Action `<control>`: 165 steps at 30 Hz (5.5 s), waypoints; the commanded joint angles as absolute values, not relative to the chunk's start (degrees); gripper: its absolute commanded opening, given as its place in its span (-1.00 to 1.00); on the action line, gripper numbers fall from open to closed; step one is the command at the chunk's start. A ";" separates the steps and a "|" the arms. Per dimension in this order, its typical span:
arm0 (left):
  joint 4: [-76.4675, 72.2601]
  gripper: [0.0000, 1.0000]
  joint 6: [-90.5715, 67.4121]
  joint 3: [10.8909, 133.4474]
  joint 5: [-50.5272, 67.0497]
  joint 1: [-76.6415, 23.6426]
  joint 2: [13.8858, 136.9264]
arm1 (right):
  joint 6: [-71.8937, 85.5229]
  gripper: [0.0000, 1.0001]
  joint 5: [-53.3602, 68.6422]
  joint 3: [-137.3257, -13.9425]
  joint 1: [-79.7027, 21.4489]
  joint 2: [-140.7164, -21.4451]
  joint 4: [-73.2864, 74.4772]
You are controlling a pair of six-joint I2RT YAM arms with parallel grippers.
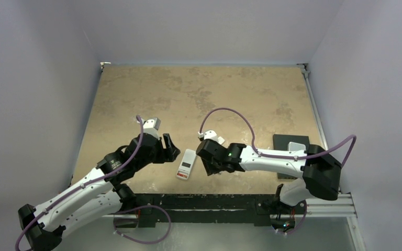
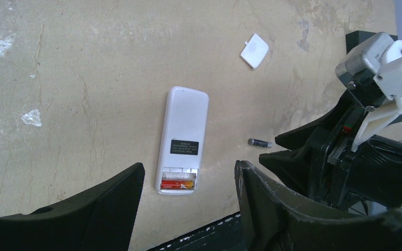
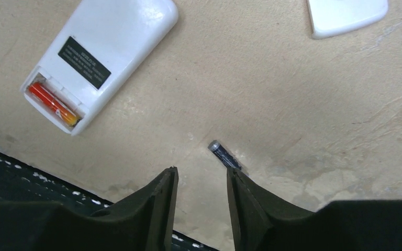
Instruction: Load the batteries into the remote control
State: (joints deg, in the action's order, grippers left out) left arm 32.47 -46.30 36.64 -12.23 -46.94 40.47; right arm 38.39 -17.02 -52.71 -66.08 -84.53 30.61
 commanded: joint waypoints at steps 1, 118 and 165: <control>31.80 0.29 -45.45 36.83 -12.75 -46.79 40.51 | 35.39 0.07 -17.11 -52.24 -66.01 -81.92 34.32; 19.50 -0.32 -51.16 19.67 -11.44 -43.58 44.81 | 19.38 -1.00 -10.68 -59.90 -68.73 -85.14 32.66; 11.42 -0.84 -48.78 15.17 0.29 -43.39 51.59 | -9.45 -1.00 3.80 -67.43 -69.16 -94.90 34.69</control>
State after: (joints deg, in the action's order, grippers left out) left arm 7.29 -49.91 13.89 3.62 -43.51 53.49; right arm -3.31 1.63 -64.90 -68.75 -94.61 33.47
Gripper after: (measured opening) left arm 0.059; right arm 0.062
